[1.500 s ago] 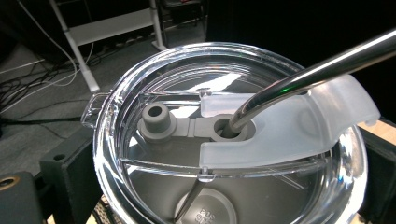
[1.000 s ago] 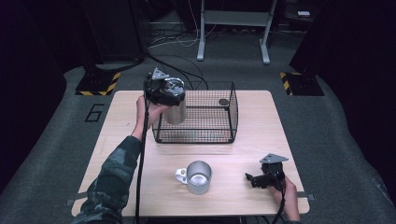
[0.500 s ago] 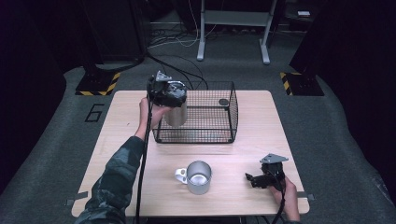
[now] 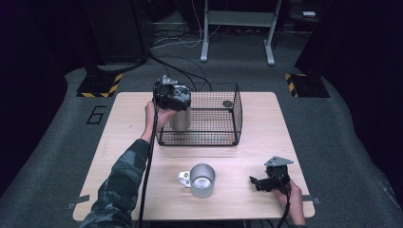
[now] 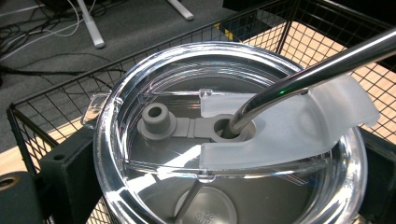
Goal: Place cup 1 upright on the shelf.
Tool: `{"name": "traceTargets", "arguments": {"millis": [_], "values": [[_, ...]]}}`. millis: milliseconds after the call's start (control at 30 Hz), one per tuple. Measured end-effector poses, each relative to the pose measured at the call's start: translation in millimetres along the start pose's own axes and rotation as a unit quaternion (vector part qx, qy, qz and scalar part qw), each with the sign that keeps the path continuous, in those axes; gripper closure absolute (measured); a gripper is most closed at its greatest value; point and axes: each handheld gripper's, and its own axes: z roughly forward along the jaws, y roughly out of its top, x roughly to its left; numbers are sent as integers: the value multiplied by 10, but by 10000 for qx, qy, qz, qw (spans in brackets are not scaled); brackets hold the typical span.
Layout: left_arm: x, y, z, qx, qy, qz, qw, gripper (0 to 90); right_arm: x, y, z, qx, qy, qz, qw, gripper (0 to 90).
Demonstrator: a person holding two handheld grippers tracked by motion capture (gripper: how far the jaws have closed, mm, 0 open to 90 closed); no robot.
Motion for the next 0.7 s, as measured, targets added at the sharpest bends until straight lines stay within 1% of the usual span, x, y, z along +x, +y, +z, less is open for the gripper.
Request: {"name": "traceTargets", "arguments": {"millis": [100, 233, 300, 333, 367, 400, 500, 533, 700], "values": [[10, -17, 27, 70, 1, 16, 10000, 38, -4, -1, -3, 18, 23, -30, 10000, 0], [7, -34, 61, 36, 25, -36, 10000, 38, -3, -1, -3, 13, 21, -25, 10000, 0], [3, -39, 76, 75, 23, -38, 10000, 38, -3, -1, -2, 11, 21, -24, 10000, 0], [5, -44, 84, 150, 36, 38, 9999, 38, -2, -1, -3, 12, 21, -21, 10000, 0], [5, -44, 84, 150, 36, 38, 9999, 38, -3, -1, -3, 12, 21, -25, 10000, 0], [-11, -54, 110, 109, 34, -29, 9999, 38, -2, -1, -3, 13, 20, -16, 10000, 0], [-22, -59, 138, 164, 29, 30, 9999, 38, -1, -1, -4, 17, 17, -8, 10000, 0], [-33, -64, 155, 131, 51, -6, 9999, 38, -2, -1, -3, 13, 20, -16, 10000, 0], [-45, -75, 188, 167, 72, -10, 9998, 38, -3, -1, -3, 9, 22, -27, 10000, 0]]}}
